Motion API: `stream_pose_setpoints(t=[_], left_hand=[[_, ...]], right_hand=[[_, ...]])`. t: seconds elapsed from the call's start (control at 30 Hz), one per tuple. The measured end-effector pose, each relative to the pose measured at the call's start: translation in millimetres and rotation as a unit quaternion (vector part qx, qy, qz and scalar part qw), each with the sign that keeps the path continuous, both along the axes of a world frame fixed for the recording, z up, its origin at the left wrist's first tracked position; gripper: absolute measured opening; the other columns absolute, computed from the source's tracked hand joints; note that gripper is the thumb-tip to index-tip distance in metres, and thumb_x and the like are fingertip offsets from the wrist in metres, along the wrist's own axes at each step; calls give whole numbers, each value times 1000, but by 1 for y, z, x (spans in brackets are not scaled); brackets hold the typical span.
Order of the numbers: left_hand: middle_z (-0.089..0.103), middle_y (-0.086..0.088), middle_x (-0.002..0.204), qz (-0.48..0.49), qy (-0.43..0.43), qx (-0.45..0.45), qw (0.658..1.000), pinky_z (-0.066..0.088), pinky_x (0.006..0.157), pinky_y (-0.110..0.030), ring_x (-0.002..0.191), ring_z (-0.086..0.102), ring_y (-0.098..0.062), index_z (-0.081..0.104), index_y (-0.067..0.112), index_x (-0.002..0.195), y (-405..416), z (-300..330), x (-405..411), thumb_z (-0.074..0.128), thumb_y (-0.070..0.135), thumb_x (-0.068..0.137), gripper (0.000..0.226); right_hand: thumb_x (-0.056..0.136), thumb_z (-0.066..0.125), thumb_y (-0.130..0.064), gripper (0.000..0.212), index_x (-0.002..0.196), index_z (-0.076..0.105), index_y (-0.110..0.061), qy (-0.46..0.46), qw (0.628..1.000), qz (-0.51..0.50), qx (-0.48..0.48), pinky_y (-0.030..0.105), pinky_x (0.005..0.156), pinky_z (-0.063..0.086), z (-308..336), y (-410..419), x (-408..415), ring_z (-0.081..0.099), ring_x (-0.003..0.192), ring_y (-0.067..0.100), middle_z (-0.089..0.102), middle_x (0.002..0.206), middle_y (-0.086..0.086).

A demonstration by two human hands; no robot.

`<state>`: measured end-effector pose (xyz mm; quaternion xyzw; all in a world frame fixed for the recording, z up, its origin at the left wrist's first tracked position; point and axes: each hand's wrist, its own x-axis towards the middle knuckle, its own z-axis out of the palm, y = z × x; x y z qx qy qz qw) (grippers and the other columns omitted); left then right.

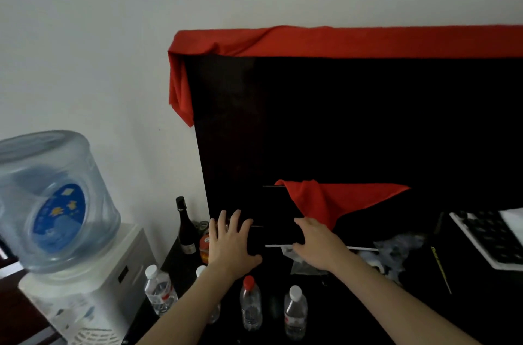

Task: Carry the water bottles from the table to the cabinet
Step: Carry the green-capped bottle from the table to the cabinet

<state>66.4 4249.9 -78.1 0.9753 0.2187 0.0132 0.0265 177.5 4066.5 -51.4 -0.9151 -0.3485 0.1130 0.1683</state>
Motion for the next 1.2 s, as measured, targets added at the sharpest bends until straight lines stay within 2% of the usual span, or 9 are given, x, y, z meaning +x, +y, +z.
stream_pose_setpoints(t=[0.13, 0.2, 0.33, 0.47, 0.63, 0.8, 0.97, 1.2], left_hand=[[-15, -5, 171, -29, 29, 1, 999, -10, 124, -55, 154, -22, -38, 3, 34, 162, -2, -1, -21, 54, 65, 87, 96], [-18, -5, 170, -48, 42, -2, 998, -11, 124, -54, 153, -25, -37, -2, 34, 162, -3, -2, -32, 54, 66, 88, 98], [-7, -4, 172, -74, 33, -31, 996, -3, 127, -53, 157, -12, -36, 4, 33, 162, -10, -4, -54, 56, 64, 87, 96], [3, -2, 171, -89, 16, -53, 994, 4, 127, -53, 158, -2, -34, 12, 32, 161, -31, 4, -82, 58, 63, 87, 92], [12, -2, 170, -98, 17, -37, 994, 7, 127, -54, 157, 6, -35, 26, 30, 157, -55, 28, -117, 57, 64, 86, 85], [16, -4, 169, -95, 8, -29, 995, 11, 126, -54, 156, 9, -36, 23, 30, 159, -86, 58, -157, 53, 69, 87, 87], [21, -3, 167, -101, -21, -27, 994, 16, 124, -54, 154, 17, -34, 29, 30, 157, -142, 62, -206, 54, 68, 87, 83], [19, -2, 168, -97, 1, -16, 995, 18, 124, -53, 154, 17, -33, 27, 32, 158, -212, 56, -290, 53, 70, 87, 85]], right_hand=[[94, 52, -44, 69, 154, 25, -24, -51, 997, -28, -55, 48, 110, 36, -1, -5, -35, 31, 142, 30, 23, 161, 4], [94, 53, -46, 70, 154, 25, -23, -70, 995, -51, -59, 47, 111, 35, 1, -13, -52, 31, 142, 29, 23, 161, 4], [93, 56, -44, 69, 153, 29, -22, -87, 991, -93, -46, 46, 111, 35, 8, -33, -83, 34, 141, 29, 26, 160, 3], [91, 57, -45, 72, 153, 29, -24, -98, 985, -121, -72, 48, 113, 34, 19, -54, -115, 30, 143, 28, 24, 162, 4], [89, 58, -47, 64, 146, 40, -24, -133, 980, -142, -32, 42, 104, 43, 39, -83, -154, 47, 130, 25, 46, 145, 0], [89, 56, -47, 66, 147, 38, -23, -119, 982, -138, -48, 43, 103, 40, 58, -120, -196, 44, 132, 27, 44, 147, 2], [89, 57, -44, 60, 144, 44, -22, -148, 981, -122, 19, 40, 97, 44, 54, -169, -254, 49, 128, 22, 49, 142, -3], [87, 56, -48, 70, 150, 36, -25, -100, 987, -125, 4, 42, 108, 39, 27, -227, -338, 40, 138, 22, 37, 154, -2]])
